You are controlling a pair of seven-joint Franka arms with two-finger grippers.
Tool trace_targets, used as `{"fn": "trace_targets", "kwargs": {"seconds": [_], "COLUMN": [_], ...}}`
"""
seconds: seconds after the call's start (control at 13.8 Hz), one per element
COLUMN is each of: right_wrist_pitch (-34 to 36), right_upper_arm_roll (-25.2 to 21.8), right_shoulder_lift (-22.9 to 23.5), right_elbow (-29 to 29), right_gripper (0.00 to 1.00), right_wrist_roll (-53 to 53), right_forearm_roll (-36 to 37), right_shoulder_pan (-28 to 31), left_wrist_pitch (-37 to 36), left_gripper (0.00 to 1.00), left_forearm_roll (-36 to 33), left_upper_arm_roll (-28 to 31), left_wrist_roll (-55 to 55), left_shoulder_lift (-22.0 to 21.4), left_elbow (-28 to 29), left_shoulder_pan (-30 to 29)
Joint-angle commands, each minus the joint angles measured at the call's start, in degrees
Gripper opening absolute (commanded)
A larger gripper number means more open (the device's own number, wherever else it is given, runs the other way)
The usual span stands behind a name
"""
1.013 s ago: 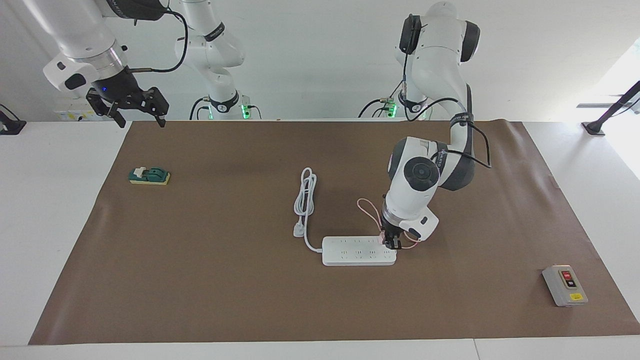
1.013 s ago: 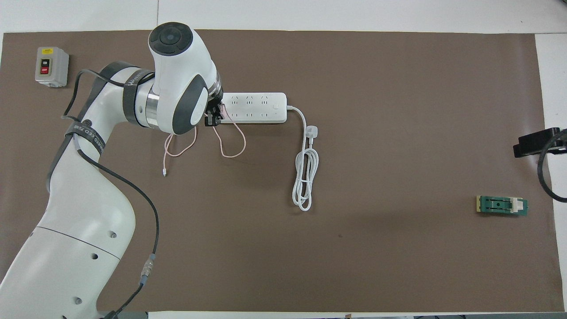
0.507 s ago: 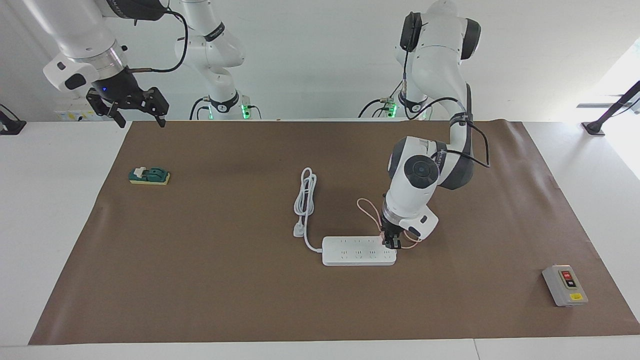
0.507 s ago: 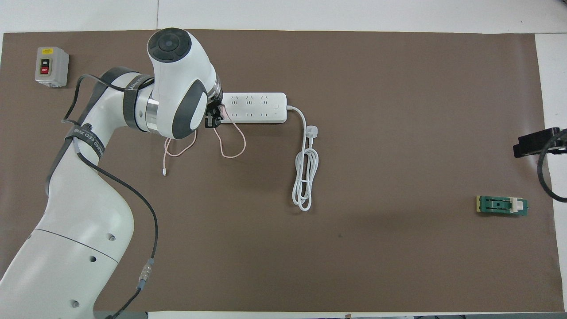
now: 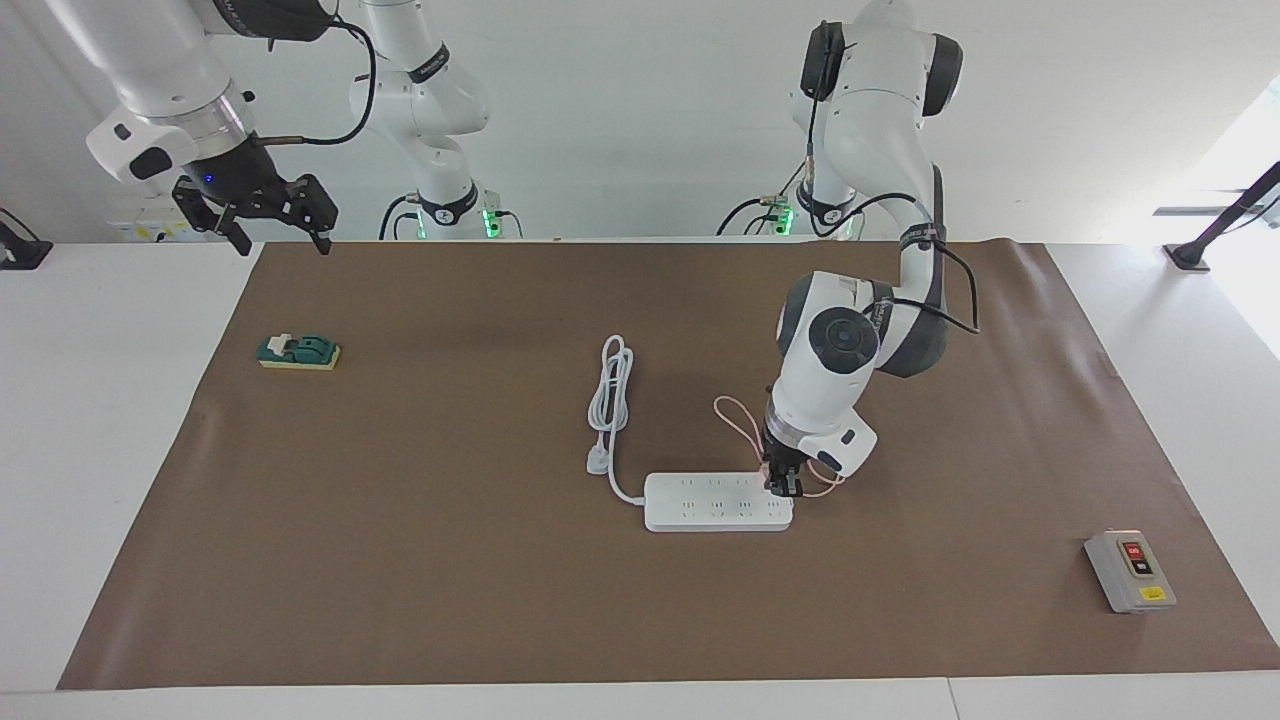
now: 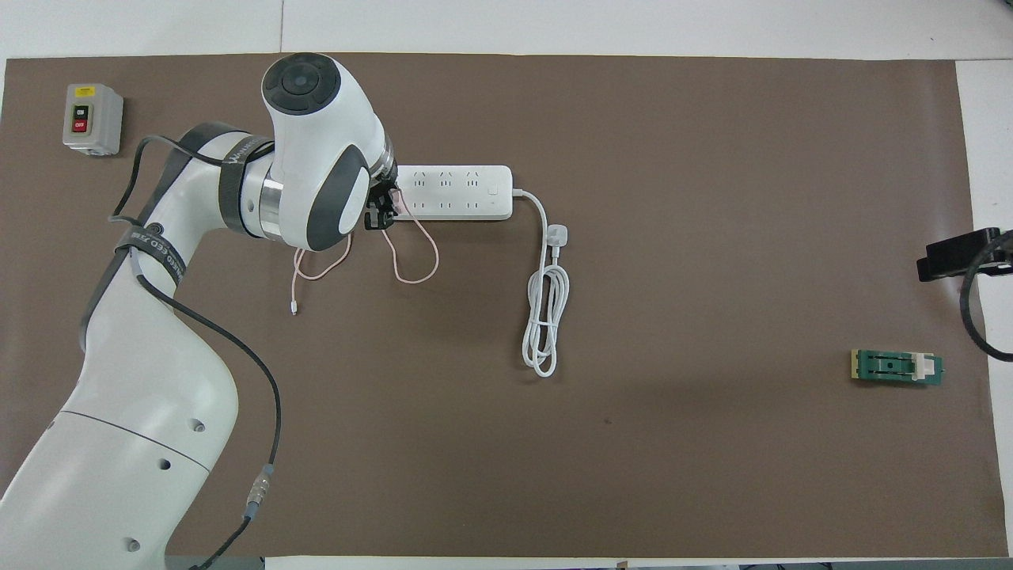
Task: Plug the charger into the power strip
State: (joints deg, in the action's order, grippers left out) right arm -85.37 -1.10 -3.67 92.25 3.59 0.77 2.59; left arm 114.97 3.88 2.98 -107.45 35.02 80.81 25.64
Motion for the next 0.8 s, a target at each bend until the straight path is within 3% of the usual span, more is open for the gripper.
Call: {"fn": "trace_targets", "kwargs": {"seconds": [0.0, 0.36, 0.72], "right_wrist_pitch": [0.3, 0.3, 0.3], "right_upper_arm_roll": [0.5, 0.5, 0.5], "right_shoulder_lift": [-1.1, -1.1, -1.1], "right_elbow": [1.1, 1.1, 1.1], "right_gripper": [1.0, 1.0, 1.0], "right_wrist_roll": [1.2, 1.2, 1.2], "right_forearm_roll": [0.4, 0.4, 0.4], "right_shoulder_pan": [0.9, 0.9, 0.9], "left_wrist_pitch": [-2.2, -10.4, -14.6], "left_gripper": [1.0, 1.0, 1.0], "left_forearm_roll": [-0.6, -0.7, -0.7], "left_upper_arm_roll": [0.8, 0.9, 1.0], "left_wrist_roll": [2.9, 14.3, 41.4], "left_shoulder_lift": [-4.5, -8.1, -13.0], "left_elbow": [2.2, -2.8, -5.1], "left_shoulder_pan": [-0.4, -4.2, -12.2]}}
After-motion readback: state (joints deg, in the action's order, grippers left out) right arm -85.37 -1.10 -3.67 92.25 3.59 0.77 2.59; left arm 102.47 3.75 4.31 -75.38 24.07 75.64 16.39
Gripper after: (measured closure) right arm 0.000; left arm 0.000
